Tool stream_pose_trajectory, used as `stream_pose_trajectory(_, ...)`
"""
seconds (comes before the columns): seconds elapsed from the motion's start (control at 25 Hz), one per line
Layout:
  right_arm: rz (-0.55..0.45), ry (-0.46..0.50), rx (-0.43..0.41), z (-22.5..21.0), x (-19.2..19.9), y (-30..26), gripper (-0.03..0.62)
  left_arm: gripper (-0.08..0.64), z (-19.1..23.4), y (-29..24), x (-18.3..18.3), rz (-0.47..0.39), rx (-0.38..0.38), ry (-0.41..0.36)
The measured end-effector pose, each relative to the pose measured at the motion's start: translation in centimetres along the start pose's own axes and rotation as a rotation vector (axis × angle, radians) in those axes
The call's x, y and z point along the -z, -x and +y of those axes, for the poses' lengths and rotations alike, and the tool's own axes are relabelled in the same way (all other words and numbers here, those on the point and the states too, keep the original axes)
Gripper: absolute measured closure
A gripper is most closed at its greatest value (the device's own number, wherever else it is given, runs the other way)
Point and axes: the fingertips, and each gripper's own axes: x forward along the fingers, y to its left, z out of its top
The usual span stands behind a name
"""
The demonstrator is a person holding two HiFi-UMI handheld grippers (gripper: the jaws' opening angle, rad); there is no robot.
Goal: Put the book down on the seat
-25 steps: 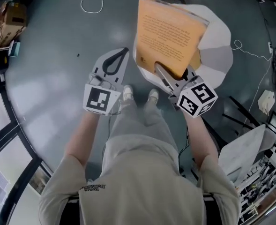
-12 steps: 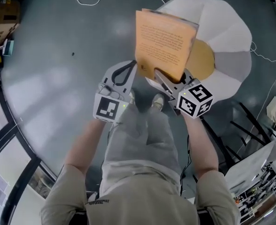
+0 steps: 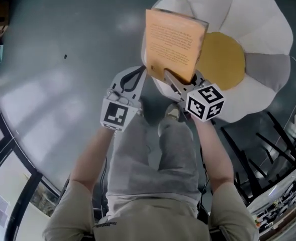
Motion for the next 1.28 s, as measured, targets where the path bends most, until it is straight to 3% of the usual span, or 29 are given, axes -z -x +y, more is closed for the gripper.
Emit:
stream_pose_trajectory(0.2, 0.035, -0.066, -0.032, -3.3, 4.2, -3.3, 0.417, 0.549, 0.2, -2.7, 4.8, 0.035, 0.046, -0.127)
stream_pose_trajectory(0.44, 0.057, -0.141, 0.011, -7.1, 8.4, -6.4, 0.417, 0.549, 1.1, -5.0, 9.9, 0.072, 0.024, 0.017)
stream_pose_trajectory(0.6, 0.066, -0.17, 0.046, -9.7, 10.3, -7.7, 0.41, 0.549, 0.7, -5.7, 11.3, 0.093, 0.035, -0.027)
stream_pose_trajectory(0.68, 0.069, -0.181, 0.085, -10.9, 11.2, -8.2, 0.383, 0.549, 0.8, -5.8, 11.7, 0.103, 0.04, -0.008)
stream_pose_trajectory(0.8, 0.073, -0.161, 0.166, -12.4, 11.9, -8.6, 0.284, 0.549, 1.1, -5.9, 11.6, 0.106, 0.032, 0.002)
stream_pose_trajectory(0.96, 0.07, -0.125, 0.314, -13.8, 12.2, -7.8, 0.198, 0.549, 1.1, -5.5, 11.7, 0.116, 0.045, 0.036)
stream_pose_trajectory(1.08, 0.101, -0.039, 0.436, -14.1, 12.2, -7.2, 0.164, 0.549, 1.7, -4.9, 11.1, 0.118, 0.036, 0.137)
stream_pose_trajectory(1.2, 0.153, 0.065, 0.522, -13.6, 11.6, -6.4, 0.156, 0.549, 2.2, -4.4, 9.1, 0.115, 0.041, 0.163)
stream_pose_trajectory(1.28, 0.171, 0.094, 0.534, -12.7, 10.8, -5.6, 0.156, 0.549, 2.1, -3.6, 7.6, 0.116, 0.05, 0.165)
